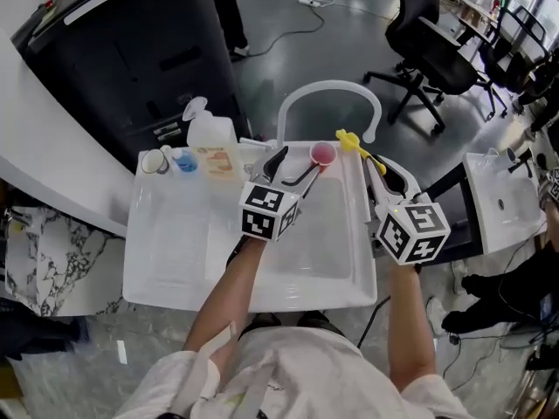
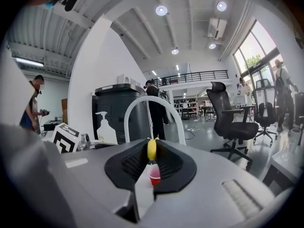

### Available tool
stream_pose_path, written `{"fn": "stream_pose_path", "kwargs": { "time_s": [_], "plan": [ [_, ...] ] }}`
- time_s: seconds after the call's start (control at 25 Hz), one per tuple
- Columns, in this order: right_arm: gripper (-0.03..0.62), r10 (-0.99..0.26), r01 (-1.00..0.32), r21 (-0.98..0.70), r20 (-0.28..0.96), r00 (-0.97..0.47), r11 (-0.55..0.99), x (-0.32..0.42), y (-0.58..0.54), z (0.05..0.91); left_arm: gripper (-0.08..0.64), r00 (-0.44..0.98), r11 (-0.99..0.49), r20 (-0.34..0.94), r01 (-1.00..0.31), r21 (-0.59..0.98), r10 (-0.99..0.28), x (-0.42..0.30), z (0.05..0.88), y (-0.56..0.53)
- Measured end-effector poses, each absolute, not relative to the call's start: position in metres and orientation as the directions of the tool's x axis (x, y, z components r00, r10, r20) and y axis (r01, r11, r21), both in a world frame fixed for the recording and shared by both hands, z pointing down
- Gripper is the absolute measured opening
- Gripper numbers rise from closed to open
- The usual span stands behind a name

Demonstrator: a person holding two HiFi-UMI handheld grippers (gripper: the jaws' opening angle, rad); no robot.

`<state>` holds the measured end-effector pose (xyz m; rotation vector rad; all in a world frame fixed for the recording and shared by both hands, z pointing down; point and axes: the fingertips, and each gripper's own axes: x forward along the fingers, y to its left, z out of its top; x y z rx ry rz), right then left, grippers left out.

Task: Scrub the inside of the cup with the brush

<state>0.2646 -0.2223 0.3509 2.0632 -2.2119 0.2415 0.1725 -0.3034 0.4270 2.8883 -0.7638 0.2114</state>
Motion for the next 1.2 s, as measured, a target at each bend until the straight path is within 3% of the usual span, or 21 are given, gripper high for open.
{"fn": "stream_pose_path", "kwargs": {
  "time_s": [0.52, 1.2],
  "plan": [
    [0.035, -0.958, -0.977, -0.058, 0.193, -0.210, 0.203, 0.291, -0.238, 0.366, 0.379, 0.825, -0.831, 0.250, -0.544, 0.114, -0.506, 0.226, 0.499, -0.309],
    [0.036, -0.926, -0.956, -0.065, 0.237, -0.294, 0.287, 0.311, -0.241, 0.390, 0.379, 0.771, -0.793, 0.328, -0.601, 0.094, -0.545, 0.259, 0.565, -0.342]
  ]
}}
